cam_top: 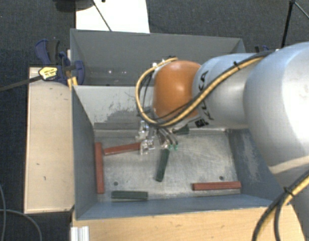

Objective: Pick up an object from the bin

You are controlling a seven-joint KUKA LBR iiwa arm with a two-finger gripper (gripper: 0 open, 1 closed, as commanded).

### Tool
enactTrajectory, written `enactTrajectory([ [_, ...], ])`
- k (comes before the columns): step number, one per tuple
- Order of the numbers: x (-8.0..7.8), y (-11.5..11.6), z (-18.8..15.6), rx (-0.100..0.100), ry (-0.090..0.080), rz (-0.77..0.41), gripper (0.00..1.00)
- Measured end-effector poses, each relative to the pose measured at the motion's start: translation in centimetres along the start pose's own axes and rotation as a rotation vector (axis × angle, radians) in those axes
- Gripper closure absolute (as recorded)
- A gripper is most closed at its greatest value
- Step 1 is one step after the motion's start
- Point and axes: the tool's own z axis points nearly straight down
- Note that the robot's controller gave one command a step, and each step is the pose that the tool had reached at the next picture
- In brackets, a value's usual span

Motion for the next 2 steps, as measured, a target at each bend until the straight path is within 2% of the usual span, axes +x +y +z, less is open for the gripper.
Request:
enactTrajectory([
  [1,0.0,0.0,0.0,0.0,0.0,0.002,1.0],
  [2,1.0,-0.3,-19.1,0.001,0.002,-0.016,1.0],
])
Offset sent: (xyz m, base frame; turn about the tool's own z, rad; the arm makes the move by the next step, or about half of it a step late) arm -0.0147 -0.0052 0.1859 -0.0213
